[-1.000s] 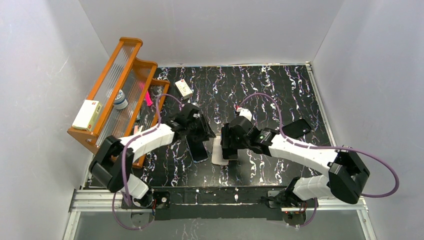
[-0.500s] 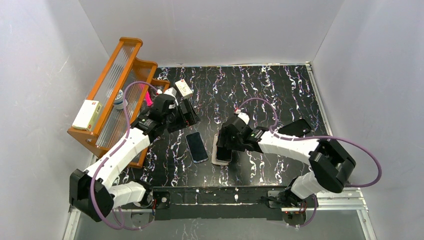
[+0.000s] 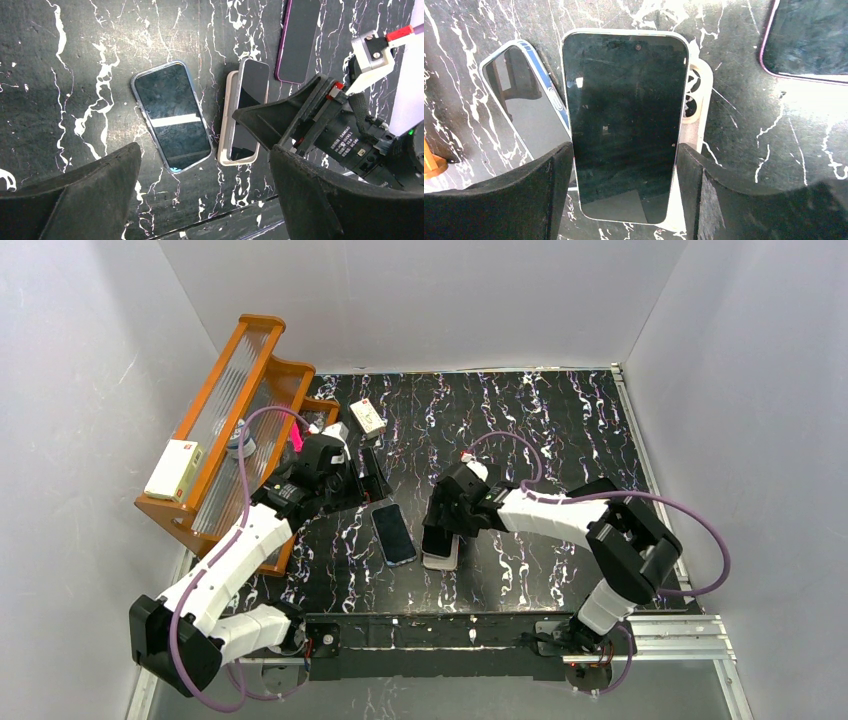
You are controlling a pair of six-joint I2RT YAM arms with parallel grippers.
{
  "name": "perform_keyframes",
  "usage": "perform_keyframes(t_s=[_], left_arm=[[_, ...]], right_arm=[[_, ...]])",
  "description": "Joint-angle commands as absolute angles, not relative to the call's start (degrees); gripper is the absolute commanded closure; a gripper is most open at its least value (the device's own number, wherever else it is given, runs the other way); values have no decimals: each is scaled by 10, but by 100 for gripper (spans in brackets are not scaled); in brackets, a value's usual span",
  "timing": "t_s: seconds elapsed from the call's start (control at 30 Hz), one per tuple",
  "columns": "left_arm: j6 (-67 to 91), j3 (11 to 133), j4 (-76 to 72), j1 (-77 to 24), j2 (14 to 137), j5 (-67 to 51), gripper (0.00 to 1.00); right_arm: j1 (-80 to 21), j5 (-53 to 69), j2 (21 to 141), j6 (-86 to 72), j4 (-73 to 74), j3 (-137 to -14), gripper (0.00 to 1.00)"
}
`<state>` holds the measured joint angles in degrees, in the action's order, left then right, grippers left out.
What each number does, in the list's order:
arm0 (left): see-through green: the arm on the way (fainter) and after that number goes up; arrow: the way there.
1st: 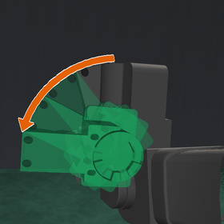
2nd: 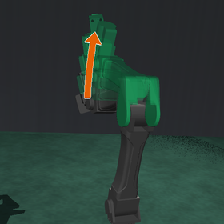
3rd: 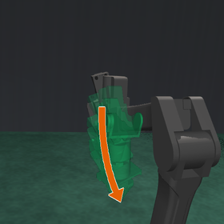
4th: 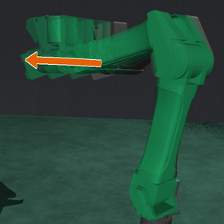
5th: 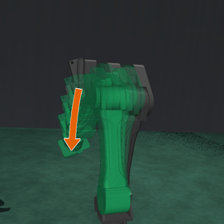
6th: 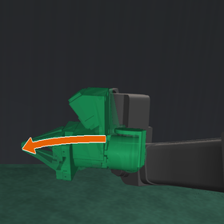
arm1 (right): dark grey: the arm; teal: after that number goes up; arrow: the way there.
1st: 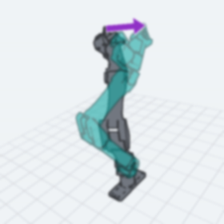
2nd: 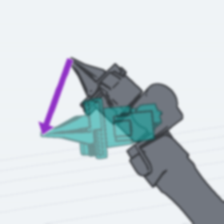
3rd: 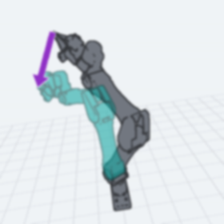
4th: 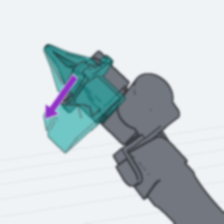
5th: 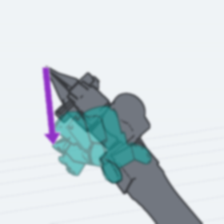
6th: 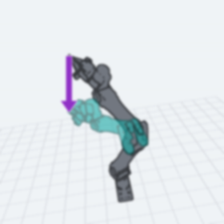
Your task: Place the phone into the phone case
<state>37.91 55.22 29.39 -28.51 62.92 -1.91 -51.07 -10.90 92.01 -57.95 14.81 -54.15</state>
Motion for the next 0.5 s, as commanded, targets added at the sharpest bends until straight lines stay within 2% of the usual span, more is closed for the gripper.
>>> perform_keyframes(t_s=[0.0, 0.13, 0.3, 0.47], left_arm=[[363, 554, 319, -286, 609, -12, 2], [353, 558, 325, -286, 611, -24, 2], [352, 559, 327, -286, 613, -33, 2], [352, 569, 328, -286, 622, -37, 2]], right_arm=[[-509, -95, 932, -591, 138, -575, 47], [-509, -96, 939, -592, 145, -572, 43], [-508, -103, 935, -598, 175, -579, 32], [-509, -92, 922, -594, 182, -573, 39]])
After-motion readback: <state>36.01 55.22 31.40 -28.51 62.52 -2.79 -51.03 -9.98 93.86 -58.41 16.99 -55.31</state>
